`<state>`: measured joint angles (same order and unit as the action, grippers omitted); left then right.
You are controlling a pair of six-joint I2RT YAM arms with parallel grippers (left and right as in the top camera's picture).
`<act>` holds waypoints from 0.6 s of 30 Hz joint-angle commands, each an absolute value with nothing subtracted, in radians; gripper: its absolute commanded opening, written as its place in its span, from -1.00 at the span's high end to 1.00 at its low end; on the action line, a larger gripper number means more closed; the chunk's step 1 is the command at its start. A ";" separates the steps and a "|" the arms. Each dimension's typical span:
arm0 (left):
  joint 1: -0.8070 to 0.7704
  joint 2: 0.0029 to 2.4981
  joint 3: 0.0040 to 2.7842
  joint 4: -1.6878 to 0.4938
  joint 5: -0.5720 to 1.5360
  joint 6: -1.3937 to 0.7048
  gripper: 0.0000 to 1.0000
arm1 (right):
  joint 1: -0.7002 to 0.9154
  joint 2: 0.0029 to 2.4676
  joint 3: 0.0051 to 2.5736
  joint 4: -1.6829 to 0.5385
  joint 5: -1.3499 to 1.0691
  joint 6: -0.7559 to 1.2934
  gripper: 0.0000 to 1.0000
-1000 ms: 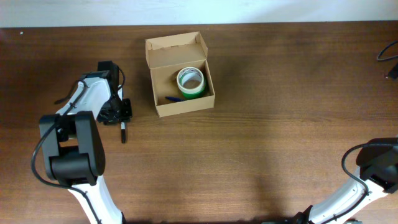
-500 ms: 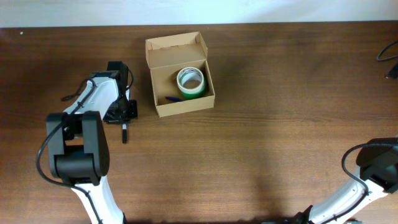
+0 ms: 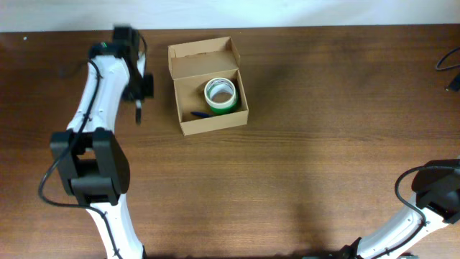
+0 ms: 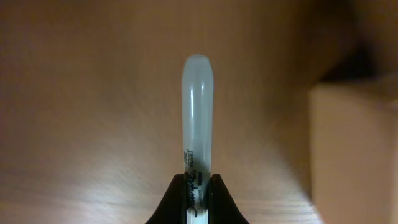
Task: Pack container
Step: 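Carry the Sharpie into the box and release it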
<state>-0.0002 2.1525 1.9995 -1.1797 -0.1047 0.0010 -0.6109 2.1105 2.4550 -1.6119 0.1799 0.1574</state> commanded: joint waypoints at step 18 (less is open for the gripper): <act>-0.288 2.164 2.424 -1.432 0.274 0.888 0.97 | -0.609 2.100 2.454 -1.611 0.192 0.157 -0.98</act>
<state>-0.2718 2.1509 2.4153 -1.4082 0.1589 0.7418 -0.6109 2.1105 2.4550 -1.6119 0.1799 0.1570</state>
